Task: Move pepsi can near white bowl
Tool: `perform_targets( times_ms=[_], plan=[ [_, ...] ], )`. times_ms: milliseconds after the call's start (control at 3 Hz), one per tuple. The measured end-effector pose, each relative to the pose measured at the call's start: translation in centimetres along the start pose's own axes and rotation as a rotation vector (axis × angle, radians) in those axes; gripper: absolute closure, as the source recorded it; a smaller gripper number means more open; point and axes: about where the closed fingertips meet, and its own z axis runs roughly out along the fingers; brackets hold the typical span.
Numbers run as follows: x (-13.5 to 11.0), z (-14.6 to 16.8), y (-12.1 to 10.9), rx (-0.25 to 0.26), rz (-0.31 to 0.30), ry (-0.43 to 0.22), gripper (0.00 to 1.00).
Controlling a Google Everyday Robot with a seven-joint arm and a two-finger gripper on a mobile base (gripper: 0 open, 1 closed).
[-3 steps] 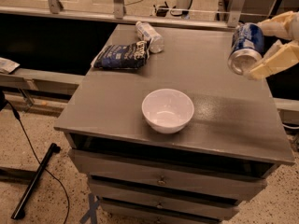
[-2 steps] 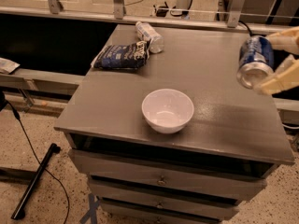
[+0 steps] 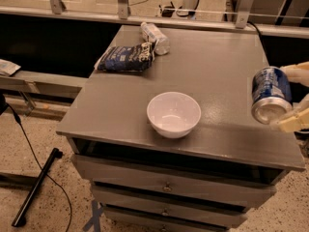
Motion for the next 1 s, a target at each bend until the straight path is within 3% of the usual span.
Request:
perform_targets(
  times_ms=[333, 667, 1000],
  plan=[
    [-0.1, 1.3, 1.3, -0.028, -0.025, 0.001, 1.00],
    [-1.3, 3.1, 3.5, -0.008, -0.095, -0.017, 1.00],
    [-1.4, 6.5, 5.1, -0.001, -0.127, -0.011, 1.00]
  ],
)
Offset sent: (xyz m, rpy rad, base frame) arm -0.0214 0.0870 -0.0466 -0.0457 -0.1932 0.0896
